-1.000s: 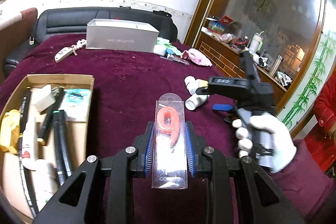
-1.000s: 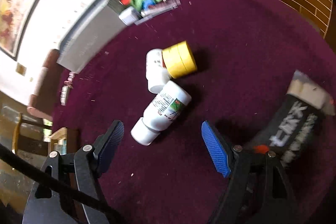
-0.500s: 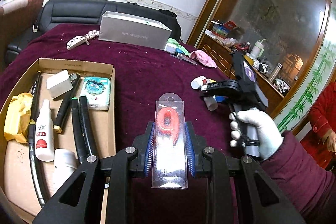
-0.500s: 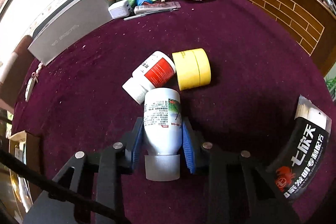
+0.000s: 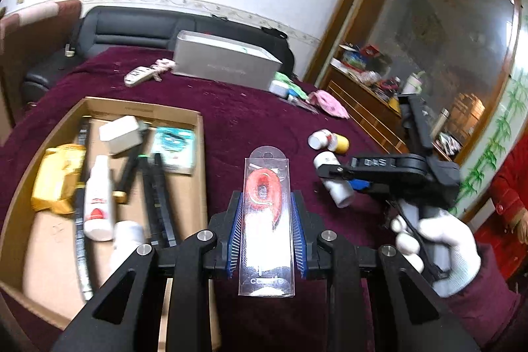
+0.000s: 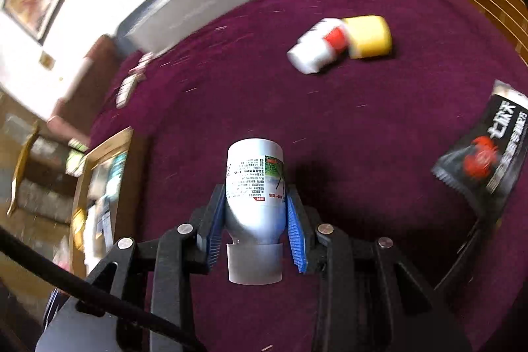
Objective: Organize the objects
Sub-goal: 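Grasp the white green-labelled bottle with the right gripper, then carry the candle package and white bottle over the cardboard box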
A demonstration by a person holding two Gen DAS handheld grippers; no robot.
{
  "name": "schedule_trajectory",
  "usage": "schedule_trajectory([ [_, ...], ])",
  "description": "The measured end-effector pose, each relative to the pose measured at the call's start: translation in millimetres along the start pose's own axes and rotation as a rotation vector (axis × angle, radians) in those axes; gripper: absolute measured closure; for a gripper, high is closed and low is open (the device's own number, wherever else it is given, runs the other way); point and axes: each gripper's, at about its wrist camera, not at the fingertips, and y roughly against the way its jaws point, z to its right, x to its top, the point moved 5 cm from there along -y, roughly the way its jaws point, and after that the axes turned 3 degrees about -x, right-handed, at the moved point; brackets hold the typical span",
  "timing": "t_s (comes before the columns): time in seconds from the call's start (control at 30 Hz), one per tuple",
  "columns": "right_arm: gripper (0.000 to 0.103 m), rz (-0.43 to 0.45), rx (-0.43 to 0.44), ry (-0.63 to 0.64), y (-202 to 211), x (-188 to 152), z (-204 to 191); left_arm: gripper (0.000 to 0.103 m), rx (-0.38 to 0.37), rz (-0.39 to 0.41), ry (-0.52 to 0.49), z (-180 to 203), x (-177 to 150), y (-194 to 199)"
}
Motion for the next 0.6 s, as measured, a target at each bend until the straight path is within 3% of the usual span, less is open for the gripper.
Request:
schedule_trajectory([
  [0.3, 0.071, -0.068, 0.171, 0.209, 2.2, -37.6, -108.1, 0.08, 0.19, 0.064, 0.103, -70.9, -8.1, 48.5],
  [0.6, 0.071, -0.167, 0.215, 0.334, -28.6, -79.3, -172.8, 0.08, 0.332, 0.042, 0.17, -137.2, -21.3, 59.8],
])
